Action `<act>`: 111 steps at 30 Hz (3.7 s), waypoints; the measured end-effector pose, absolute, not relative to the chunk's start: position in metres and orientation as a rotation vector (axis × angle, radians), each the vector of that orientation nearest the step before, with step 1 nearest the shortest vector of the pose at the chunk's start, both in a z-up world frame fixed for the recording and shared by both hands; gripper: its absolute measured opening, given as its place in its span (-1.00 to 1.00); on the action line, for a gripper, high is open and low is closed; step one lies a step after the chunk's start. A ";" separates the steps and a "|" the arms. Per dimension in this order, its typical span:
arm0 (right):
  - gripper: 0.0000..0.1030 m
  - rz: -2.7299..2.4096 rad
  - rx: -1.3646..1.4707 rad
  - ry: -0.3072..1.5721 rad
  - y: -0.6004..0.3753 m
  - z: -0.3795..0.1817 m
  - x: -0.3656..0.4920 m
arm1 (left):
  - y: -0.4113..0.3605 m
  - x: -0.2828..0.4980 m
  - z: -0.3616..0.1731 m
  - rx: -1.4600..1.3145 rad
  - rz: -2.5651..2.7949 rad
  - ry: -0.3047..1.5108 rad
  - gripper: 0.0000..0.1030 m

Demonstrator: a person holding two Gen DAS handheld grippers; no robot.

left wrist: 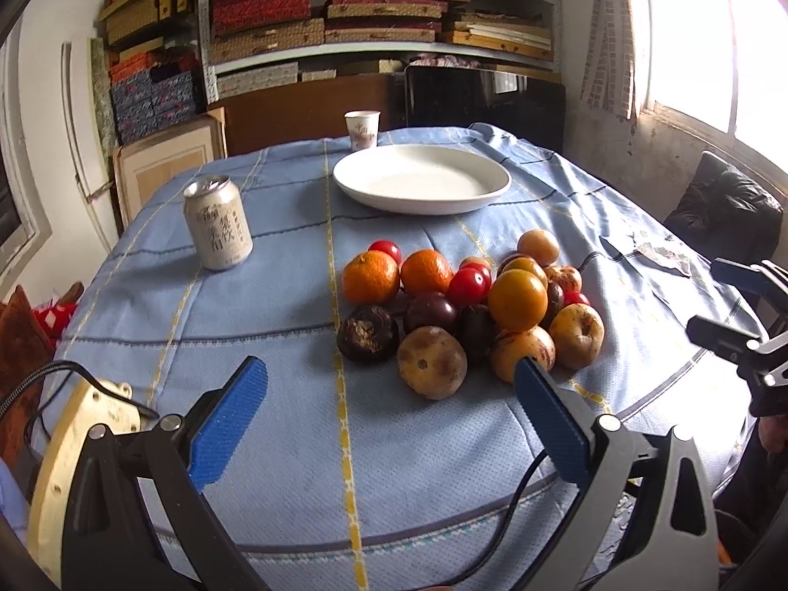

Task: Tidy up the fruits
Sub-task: 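Grasp the yellow pear with the right gripper while the left gripper grasps an orange fruit, then carry both fruits over the white plate and open both grippers to release them, then grasp the large orange grapefruit in the pile with the right gripper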

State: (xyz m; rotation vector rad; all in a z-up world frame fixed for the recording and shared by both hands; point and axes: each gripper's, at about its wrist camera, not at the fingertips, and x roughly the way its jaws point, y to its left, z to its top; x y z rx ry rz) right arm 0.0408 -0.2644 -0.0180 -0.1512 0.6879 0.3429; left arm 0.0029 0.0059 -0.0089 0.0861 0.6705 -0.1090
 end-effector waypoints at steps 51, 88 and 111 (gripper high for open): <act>-0.12 0.555 -0.037 0.823 -0.242 -0.056 0.073 | -0.052 0.081 -0.016 0.185 -0.529 0.766 0.09; -0.11 0.525 0.188 0.962 -0.203 -0.046 0.348 | -0.012 0.347 -0.018 -0.106 -0.339 1.055 -0.28; 0.29 0.917 -0.008 0.742 -0.223 -0.014 0.192 | 0.040 0.191 0.012 -0.128 -0.217 0.802 0.91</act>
